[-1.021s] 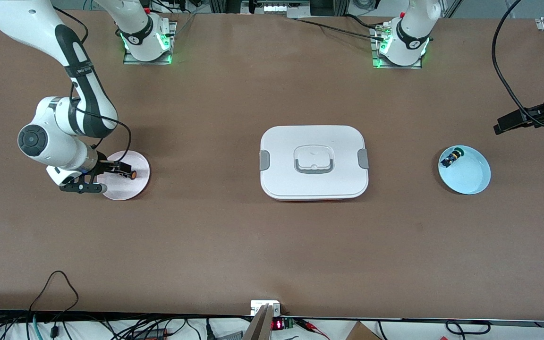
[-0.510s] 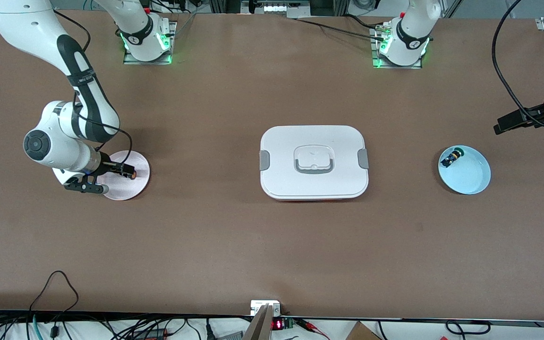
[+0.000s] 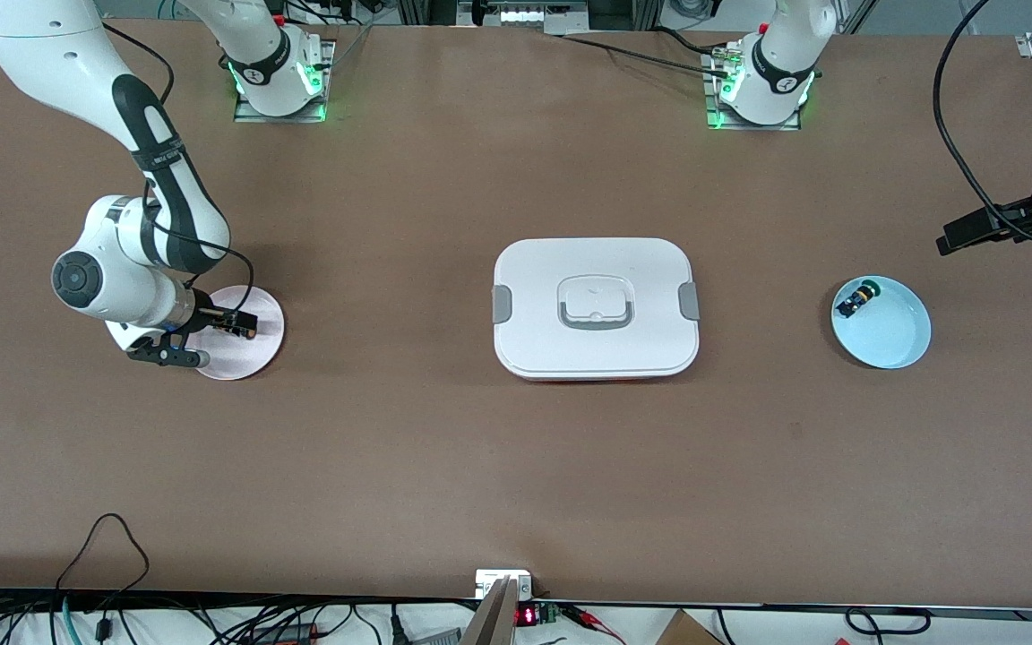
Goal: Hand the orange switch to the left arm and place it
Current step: 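Lower the right gripper and close it on the orange switch, then lift the switch with the right gripper while the left gripper reaches out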
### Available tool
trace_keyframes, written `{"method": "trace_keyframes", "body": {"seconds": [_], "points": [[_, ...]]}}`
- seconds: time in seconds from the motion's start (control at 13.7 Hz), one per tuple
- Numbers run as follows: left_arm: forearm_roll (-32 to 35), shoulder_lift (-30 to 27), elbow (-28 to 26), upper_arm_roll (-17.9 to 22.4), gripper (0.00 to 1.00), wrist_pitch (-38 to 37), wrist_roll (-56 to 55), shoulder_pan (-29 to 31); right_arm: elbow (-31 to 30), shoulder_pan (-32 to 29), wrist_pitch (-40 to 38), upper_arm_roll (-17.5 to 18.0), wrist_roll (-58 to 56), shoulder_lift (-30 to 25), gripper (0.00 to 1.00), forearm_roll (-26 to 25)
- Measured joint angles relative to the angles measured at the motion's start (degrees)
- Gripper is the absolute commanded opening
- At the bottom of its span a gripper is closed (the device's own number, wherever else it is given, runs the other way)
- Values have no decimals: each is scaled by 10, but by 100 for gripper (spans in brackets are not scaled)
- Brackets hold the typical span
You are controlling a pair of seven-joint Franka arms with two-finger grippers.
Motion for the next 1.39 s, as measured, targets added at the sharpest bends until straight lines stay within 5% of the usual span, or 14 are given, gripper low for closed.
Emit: {"method": "trace_keyframes", "body": {"seconds": [0.88,1.02,1.24,1.39], "points": [[0,0,0,0,100,0,0,0,-1,4,20,0,3,9,92,0],[0,0,0,0,100,0,0,0,-1,5,20,0,3,11,50,0],[0,0,0,0,100,0,0,0,-1,9,20,0,0,10,23,0],[0,0,0,0,100,0,0,0,0,19,20,1,-1,9,15,0]]}}
